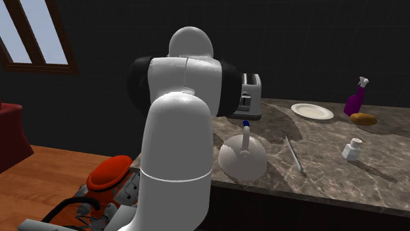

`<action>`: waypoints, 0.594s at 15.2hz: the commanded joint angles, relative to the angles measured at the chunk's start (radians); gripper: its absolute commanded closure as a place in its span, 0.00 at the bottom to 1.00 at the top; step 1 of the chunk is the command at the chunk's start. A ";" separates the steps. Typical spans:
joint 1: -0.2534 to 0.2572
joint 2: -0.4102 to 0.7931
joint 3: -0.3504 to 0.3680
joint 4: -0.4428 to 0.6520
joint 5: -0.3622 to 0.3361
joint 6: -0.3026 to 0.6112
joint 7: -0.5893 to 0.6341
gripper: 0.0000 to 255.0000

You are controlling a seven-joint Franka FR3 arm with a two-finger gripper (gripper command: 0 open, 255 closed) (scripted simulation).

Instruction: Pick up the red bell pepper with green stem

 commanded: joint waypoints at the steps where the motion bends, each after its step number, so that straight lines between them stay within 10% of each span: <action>1: 0.001 -0.005 0.001 0.020 0.003 -0.025 -0.005 1.00; 9: 0.005 -0.010 0.004 0.095 0.010 -0.103 -0.020 1.00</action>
